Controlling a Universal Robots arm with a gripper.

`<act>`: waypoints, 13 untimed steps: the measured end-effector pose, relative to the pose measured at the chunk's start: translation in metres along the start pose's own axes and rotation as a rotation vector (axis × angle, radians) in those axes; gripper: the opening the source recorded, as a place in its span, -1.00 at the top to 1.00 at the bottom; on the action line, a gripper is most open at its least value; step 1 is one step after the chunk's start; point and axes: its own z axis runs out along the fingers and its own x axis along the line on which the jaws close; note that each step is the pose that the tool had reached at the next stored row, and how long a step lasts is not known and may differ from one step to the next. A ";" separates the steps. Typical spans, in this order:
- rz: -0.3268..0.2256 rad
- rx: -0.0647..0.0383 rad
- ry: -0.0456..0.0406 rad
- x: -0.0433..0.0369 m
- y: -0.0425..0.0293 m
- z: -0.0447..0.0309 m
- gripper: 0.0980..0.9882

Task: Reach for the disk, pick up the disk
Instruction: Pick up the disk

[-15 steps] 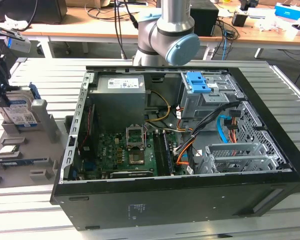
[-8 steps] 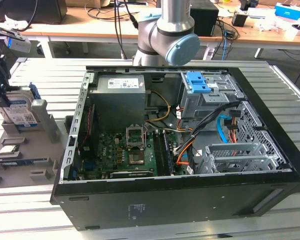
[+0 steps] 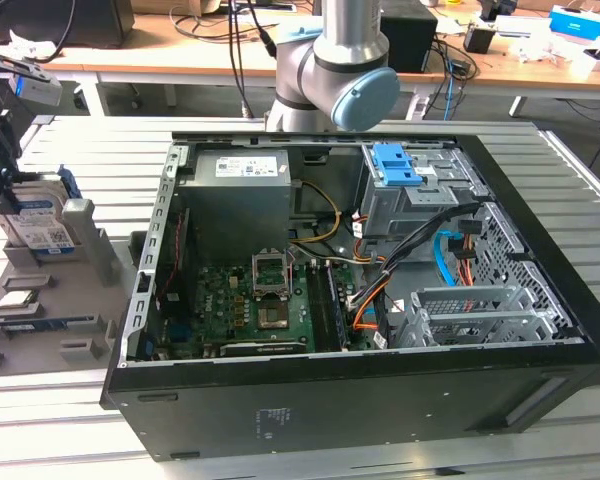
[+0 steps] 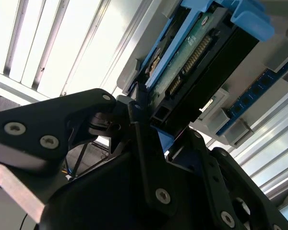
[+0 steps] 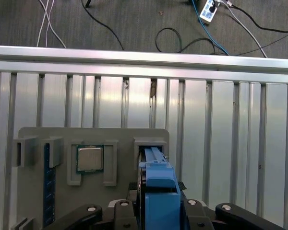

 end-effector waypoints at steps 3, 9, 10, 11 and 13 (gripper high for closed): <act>0.000 0.000 -0.0001 0.0000 0.0001 -0.0024 0.39; 0.000 0.000 0.0000 0.0000 0.0003 -0.0114 0.39; 0.000 0.000 0.0000 0.0000 0.0003 -0.0133 0.39; 0.000 0.000 0.0000 0.0000 0.0003 -0.0155 0.39; 0.000 0.000 -0.0001 0.0000 0.0003 -0.0187 0.39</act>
